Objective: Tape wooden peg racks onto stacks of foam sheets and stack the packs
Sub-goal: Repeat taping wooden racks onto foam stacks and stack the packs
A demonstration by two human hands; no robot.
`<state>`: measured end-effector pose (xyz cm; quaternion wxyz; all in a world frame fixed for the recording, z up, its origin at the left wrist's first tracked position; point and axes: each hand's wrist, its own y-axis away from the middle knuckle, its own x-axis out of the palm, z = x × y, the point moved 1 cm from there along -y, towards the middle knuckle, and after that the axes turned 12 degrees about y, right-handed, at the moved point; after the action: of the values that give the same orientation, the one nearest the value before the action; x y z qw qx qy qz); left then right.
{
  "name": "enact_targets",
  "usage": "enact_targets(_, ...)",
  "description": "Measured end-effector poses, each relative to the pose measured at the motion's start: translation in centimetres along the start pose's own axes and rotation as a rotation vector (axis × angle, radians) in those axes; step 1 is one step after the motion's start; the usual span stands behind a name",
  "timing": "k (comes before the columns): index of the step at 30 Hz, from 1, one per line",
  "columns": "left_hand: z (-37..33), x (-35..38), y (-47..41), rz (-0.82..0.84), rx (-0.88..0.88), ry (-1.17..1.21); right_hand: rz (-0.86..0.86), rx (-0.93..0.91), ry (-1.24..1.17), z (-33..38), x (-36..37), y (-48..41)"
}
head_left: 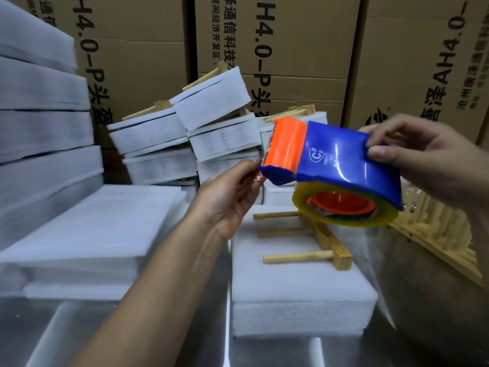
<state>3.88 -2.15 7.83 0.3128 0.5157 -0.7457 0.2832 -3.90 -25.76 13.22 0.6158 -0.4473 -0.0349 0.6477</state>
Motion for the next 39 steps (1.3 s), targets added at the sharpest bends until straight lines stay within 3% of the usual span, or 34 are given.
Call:
enact_targets(7,-0.9,-0.6,0.2,-0.137,0.009,0.003,0.179,0.161,0.173,1.1,0.5,-3.0)
enact_targets(12,-1.2,-0.9,0.2,-0.151,-0.01,0.045,0.311,0.217,0.579,1.5,1.3,-3.9)
enact_targets(20,-1.4,-1.1,0.1,-0.177,0.094,-0.022,0.09,0.029,0.681,0.8,1.3,-2.9)
enact_targets(24,-2.0,-1.4,0.4,-0.209,0.286,-0.376,0.087,-0.023,0.692,0.3,1.2,-2.2)
enact_targets(29,-6.9,-3.3,1.6,-0.373,0.559,-0.761,0.062,0.092,0.624,-0.7,-3.3,-0.7)
enact_targets(35,-9.3,-2.9,3.4,-0.458,0.657,-1.319,0.118,0.226,0.473,-3.6,-8.0,2.3)
enact_targets(39,-7.7,-2.4,2.9,-0.415,0.692,-1.717,0.137,0.297,0.505,-3.8,-8.2,2.6)
